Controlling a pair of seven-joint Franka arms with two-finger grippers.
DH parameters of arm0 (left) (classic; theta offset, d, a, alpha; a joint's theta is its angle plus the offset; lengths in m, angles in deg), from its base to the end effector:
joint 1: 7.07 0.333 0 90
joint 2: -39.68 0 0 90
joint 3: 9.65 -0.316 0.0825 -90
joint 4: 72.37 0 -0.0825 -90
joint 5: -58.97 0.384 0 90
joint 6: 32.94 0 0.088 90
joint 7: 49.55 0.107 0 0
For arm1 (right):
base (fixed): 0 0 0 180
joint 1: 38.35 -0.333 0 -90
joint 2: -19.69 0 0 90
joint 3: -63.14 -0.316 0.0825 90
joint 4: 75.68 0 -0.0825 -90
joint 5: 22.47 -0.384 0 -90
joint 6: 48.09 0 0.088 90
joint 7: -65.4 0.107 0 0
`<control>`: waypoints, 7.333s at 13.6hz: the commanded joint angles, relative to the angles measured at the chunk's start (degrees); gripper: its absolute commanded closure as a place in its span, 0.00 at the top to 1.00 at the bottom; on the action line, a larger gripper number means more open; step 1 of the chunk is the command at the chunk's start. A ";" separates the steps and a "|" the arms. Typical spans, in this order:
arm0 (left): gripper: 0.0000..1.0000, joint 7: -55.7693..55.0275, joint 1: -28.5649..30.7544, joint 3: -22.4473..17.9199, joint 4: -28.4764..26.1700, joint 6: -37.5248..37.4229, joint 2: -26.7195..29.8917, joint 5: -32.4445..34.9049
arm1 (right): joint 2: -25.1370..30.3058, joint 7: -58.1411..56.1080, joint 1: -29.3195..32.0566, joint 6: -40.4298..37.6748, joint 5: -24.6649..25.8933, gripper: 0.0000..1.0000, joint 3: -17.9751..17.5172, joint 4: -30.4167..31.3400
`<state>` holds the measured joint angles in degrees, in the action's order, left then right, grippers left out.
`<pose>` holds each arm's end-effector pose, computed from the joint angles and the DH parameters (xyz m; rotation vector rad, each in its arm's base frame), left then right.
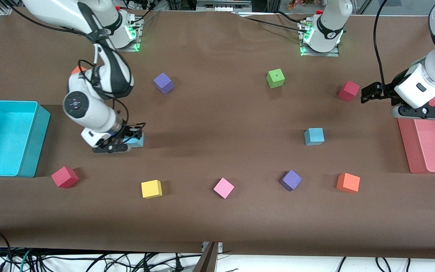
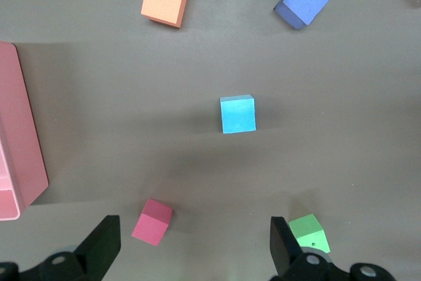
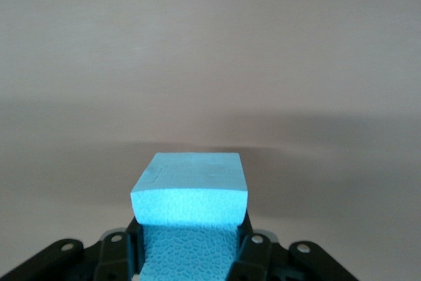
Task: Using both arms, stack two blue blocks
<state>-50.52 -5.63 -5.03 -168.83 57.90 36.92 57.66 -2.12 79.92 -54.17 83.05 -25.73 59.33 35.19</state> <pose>0.5604 -0.0327 0.5460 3.1113 -0.0572 -0.2291 0.5817 0.2069 0.2873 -3.0836 -0.0721 0.0694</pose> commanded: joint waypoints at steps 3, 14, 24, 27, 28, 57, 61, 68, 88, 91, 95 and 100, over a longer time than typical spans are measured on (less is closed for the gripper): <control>1.00 1.32 0.40 0.04 1.19 -1.19 -0.40 -0.63 | -3.32 11.74 -10.69 -1.23 -0.43 0.29 0.21 -5.91; 1.00 1.32 0.40 0.04 1.19 -1.19 -0.49 -0.63 | -20.20 32.24 -26.36 -10.11 -0.43 0.29 0.21 -30.53; 1.00 1.32 0.93 0.04 1.10 -1.19 -0.49 -0.63 | -26.44 35.49 -30.67 -5.19 -0.25 0.29 0.29 -32.47; 1.00 1.32 0.93 0.04 1.19 -1.19 -0.49 -0.63 | -26.53 35.49 -30.67 -5.10 0.18 0.63 0.29 -32.47; 1.00 1.32 0.93 0.04 1.19 -1.19 -0.49 -0.63 | -26.36 35.41 -30.67 -5.28 0.27 0.67 0.38 -32.47; 1.00 1.68 4.01 1.09 -20.76 13.19 5.31 -1.60 | -11.96 -19.43 -28.83 -4.88 5.99 0.99 0.56 -19.50; 1.00 0.45 4.09 3.46 -24.47 17.88 5.05 -1.42 | -8.09 -21.62 -28.74 11.48 5.99 0.99 0.56 -6.92; 1.00 -2.28 3.92 6.90 -29.48 27.89 1.19 -0.98 | -3.59 -23.83 -27.77 33.97 5.99 0.99 0.56 8.56; 1.00 -3.33 3.30 8.57 -29.31 52.95 -18.06 -1.16 | -9.66 -28.84 -27.51 61.87 6.78 0.99 -2.34 16.93; 0.99 -3.33 3.65 8.48 -29.40 54.88 -20.08 -1.16 | -10.45 -29.98 -27.42 63.10 6.86 0.99 -2.43 16.75; 0.19 -4.38 3.66 8.57 -29.31 54.36 -20.18 -1.33 | -11.68 -30.69 -27.33 63.80 7.39 0.99 -2.43 16.31; 0.19 -5.96 2.87 9.00 -27.38 47.53 -15.79 -1.33 | -12.73 -30.77 -27.51 63.80 7.39 0.99 -2.52 14.12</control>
<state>-55.12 -2.37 3.37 -197.26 110.44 17.43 57.22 -14.00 49.85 -82.09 145.98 -18.81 57.41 50.60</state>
